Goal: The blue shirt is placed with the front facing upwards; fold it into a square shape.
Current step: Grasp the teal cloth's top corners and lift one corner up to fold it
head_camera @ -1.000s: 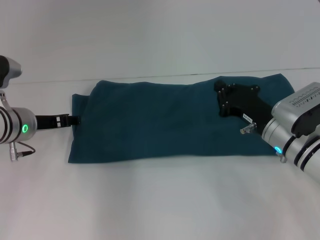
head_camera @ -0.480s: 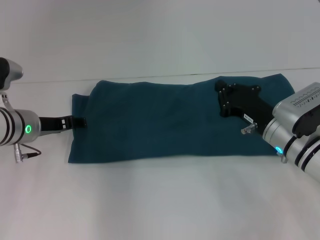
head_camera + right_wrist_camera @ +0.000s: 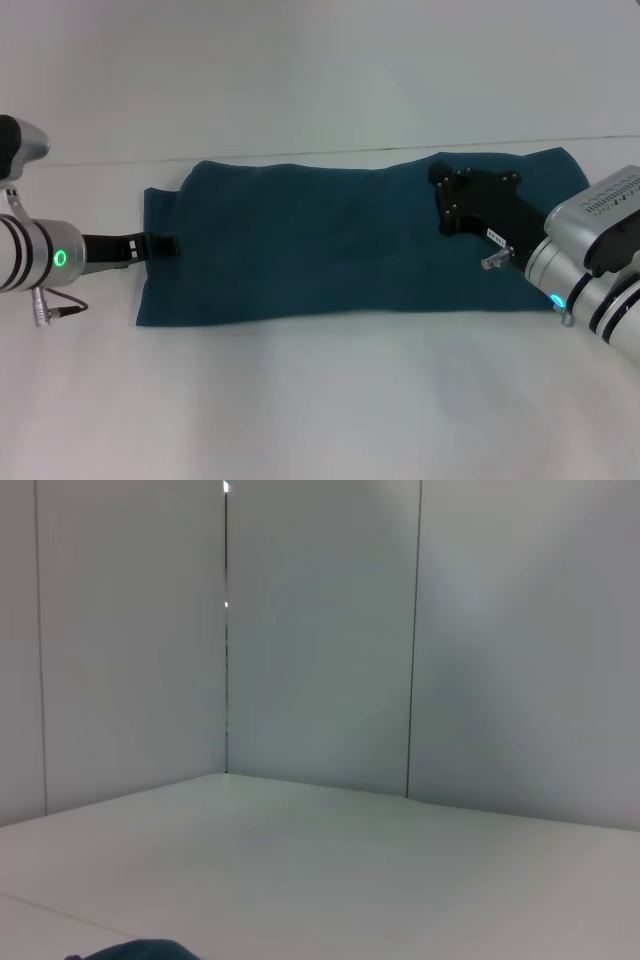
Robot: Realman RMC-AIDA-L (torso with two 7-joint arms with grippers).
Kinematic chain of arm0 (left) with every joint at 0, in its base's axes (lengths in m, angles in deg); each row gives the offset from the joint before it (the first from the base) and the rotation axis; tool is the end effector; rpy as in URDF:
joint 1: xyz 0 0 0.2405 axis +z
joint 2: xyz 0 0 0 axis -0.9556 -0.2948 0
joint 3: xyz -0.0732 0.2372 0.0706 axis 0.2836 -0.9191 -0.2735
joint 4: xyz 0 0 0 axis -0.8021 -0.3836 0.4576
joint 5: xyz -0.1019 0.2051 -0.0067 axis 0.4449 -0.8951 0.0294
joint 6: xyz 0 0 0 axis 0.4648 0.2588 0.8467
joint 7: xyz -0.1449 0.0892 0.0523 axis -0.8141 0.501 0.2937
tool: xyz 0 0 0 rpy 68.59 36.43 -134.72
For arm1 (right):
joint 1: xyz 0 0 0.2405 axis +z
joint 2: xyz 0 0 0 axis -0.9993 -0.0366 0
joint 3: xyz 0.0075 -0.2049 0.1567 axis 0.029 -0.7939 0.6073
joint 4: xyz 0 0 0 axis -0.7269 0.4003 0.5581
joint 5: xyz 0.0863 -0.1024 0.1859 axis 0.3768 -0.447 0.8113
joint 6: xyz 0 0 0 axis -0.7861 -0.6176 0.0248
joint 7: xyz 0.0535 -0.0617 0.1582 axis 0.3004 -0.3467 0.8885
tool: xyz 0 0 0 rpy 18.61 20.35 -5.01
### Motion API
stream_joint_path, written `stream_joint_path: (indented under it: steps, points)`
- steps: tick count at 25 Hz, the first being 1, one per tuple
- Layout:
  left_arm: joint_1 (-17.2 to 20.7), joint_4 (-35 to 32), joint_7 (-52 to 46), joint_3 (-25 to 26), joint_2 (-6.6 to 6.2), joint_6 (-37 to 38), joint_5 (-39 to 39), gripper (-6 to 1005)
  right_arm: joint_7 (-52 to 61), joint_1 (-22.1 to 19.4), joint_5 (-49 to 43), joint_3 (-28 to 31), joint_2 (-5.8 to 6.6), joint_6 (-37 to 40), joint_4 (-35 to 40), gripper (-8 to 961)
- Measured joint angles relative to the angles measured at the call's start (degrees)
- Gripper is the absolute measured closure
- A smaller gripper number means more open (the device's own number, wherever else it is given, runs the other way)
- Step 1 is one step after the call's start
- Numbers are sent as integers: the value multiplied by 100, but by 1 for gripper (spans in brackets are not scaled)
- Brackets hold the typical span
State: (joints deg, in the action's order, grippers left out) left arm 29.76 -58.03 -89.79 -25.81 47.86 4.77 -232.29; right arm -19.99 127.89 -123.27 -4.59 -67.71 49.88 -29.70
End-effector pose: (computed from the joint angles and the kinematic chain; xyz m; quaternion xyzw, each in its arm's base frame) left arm -0.2805 0.4764 -0.0508 -0.7274 -0.5787 -0.0726 0.3616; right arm 0.2736 0.4291 -0.0757 -0.8149 0.2019 0.2792 0.4661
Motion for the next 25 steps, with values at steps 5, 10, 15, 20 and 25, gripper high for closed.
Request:
stream_joint_path:
  steps: [5, 10, 15, 20, 25]
  points:
    - [-100, 206, 1, 0, -30, 38, 4, 200, 0, -5, -7, -8, 0, 69, 3, 924]
    - [-258, 489, 3, -17, -99, 68, 5, 202, 0, -20, -24, -24, 0, 125, 7, 923]
    - [-288, 458, 179, -14, -50, 255, 73, 204, 86, -26, -34, -41, 6, 125, 8, 922]
    - [-333, 510, 599, -51, -23, 364, 343, 206, 131, -44, -37, -56, 10, 125, 8, 921]
    - [-304, 335, 889, -41, 55, 334, 361, 334, 132, -63, -37, -79, 8, 129, 8, 920]
